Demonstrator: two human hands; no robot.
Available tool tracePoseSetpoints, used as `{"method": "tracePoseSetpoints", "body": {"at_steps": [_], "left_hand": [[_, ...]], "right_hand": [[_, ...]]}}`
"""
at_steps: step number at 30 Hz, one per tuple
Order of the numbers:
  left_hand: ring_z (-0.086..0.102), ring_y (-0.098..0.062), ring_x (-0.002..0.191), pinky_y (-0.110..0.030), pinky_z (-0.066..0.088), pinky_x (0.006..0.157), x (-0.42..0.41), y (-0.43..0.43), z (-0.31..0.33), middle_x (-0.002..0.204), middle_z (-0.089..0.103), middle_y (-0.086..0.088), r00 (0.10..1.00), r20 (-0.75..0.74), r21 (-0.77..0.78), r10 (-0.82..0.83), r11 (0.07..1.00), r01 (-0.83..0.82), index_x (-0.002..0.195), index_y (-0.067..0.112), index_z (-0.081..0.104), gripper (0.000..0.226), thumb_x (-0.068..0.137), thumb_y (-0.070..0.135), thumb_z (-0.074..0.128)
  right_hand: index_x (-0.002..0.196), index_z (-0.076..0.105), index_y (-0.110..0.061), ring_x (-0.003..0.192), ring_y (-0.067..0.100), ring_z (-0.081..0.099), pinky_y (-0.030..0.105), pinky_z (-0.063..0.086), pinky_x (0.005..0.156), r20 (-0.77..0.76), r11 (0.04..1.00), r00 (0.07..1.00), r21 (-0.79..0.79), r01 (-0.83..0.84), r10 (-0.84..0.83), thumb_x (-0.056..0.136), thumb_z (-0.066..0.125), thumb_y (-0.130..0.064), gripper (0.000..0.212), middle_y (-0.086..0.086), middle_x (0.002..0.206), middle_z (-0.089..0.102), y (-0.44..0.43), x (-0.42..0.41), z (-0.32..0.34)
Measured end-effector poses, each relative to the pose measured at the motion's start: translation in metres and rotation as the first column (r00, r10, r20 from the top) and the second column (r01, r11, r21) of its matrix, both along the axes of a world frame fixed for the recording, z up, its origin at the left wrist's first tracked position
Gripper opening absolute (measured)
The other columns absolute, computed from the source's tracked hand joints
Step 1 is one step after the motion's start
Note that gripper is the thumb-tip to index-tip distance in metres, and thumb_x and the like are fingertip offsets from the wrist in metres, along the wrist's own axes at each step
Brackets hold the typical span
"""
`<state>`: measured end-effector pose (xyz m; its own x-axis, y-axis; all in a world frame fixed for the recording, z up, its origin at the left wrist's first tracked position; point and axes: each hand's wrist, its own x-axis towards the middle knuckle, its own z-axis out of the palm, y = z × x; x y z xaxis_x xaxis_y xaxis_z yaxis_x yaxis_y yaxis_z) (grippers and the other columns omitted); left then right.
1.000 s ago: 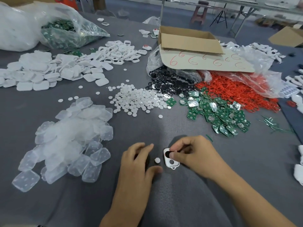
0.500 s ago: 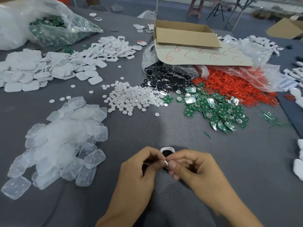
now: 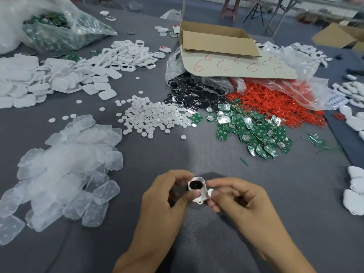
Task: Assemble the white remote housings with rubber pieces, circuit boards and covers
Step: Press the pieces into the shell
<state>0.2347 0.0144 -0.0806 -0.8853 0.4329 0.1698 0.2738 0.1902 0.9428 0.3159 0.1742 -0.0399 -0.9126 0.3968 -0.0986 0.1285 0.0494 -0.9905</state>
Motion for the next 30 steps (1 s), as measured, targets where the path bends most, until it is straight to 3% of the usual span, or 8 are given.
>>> {"method": "tracePoseSetpoints", "body": {"at_steps": [3,5,7,10,16,22,27,30], "left_hand": [[0.044,0.004,0.122,-0.009,0.035,0.096,-0.005,-0.005,-0.007,0.123,0.041,0.037,0.995,-0.089,-0.268,-0.046,0.963,0.021,0.127,0.057,0.052,0.071,0.062,0.069,0.079],[0.035,0.007,0.125,-0.009,0.027,0.102,-0.006,-0.005,-0.011,0.126,0.036,0.037,0.988,-0.127,-0.355,-0.090,0.934,0.040,0.133,0.060,0.042,0.083,0.058,0.076,0.073],[0.034,0.007,0.128,-0.007,0.019,0.105,-0.006,-0.004,-0.014,0.128,0.045,0.034,0.972,-0.197,-0.400,-0.130,0.916,0.042,0.137,0.056,0.039,0.083,0.063,0.072,0.075],[0.041,0.001,0.130,-0.009,0.016,0.107,-0.007,-0.004,-0.015,0.128,0.052,0.033,0.961,-0.238,-0.408,-0.141,0.912,0.033,0.140,0.050,0.038,0.082,0.070,0.063,0.078],[0.042,0.001,0.127,-0.008,0.017,0.106,-0.008,-0.004,-0.017,0.126,0.053,0.036,0.958,-0.258,-0.397,-0.123,0.918,0.011,0.140,0.049,0.038,0.082,0.070,0.062,0.078],[0.045,0.001,0.126,-0.010,0.019,0.105,-0.008,-0.002,-0.019,0.126,0.055,0.034,0.958,-0.262,-0.389,-0.116,0.921,0.005,0.138,0.048,0.040,0.079,0.070,0.065,0.074],[0.044,0.003,0.125,-0.009,0.018,0.105,-0.009,-0.001,-0.019,0.126,0.055,0.035,0.961,-0.256,-0.390,-0.109,0.921,0.001,0.138,0.048,0.041,0.080,0.069,0.063,0.077],[0.045,0.004,0.123,-0.013,0.022,0.103,-0.010,0.000,-0.018,0.125,0.057,0.032,0.960,-0.257,-0.394,-0.110,0.919,0.000,0.136,0.045,0.044,0.079,0.068,0.058,0.082]], "right_hand": [[0.086,0.072,-0.022,0.060,0.018,0.063,0.027,0.052,0.064,0.056,0.968,0.998,0.248,-0.025,0.012,0.090,0.067,-0.003,0.020,0.007,0.066,0.070,0.005,0.002,-0.003],[0.088,0.066,-0.026,0.059,0.020,0.062,0.031,0.052,0.062,0.087,0.923,0.996,0.381,-0.060,0.029,0.089,0.068,-0.010,0.016,0.002,0.065,0.068,0.008,0.003,-0.002],[0.092,0.067,-0.030,0.060,0.023,0.061,0.035,0.053,0.063,0.123,0.879,0.991,0.464,-0.109,0.057,0.088,0.068,-0.012,0.018,0.000,0.064,0.066,0.010,0.003,0.000],[0.089,0.073,-0.033,0.061,0.026,0.060,0.039,0.054,0.062,0.147,0.865,0.986,0.480,-0.145,0.084,0.086,0.067,-0.011,0.023,0.000,0.064,0.063,0.012,0.002,0.003],[0.086,0.063,-0.028,0.060,0.016,0.065,0.037,0.055,0.065,0.201,0.822,0.969,0.521,-0.230,0.144,0.090,0.067,-0.014,0.015,-0.004,0.068,0.069,0.013,-0.001,0.010],[0.076,0.072,-0.033,0.079,0.006,0.064,0.011,0.044,0.068,0.163,0.736,0.984,0.656,-0.166,0.077,0.080,0.081,-0.008,0.026,-0.013,0.080,0.066,0.008,-0.016,0.010],[0.072,0.074,-0.028,0.080,-0.004,0.061,0.006,0.042,0.068,0.238,0.688,0.970,0.694,-0.211,0.058,0.078,0.078,-0.005,0.024,-0.015,0.078,0.068,0.000,-0.027,0.001],[0.068,0.075,-0.030,0.078,-0.002,0.056,0.006,0.038,0.066,0.250,0.696,0.968,0.691,-0.194,0.022,0.073,0.077,-0.001,0.029,-0.014,0.084,0.058,-0.003,-0.030,-0.003]]}}
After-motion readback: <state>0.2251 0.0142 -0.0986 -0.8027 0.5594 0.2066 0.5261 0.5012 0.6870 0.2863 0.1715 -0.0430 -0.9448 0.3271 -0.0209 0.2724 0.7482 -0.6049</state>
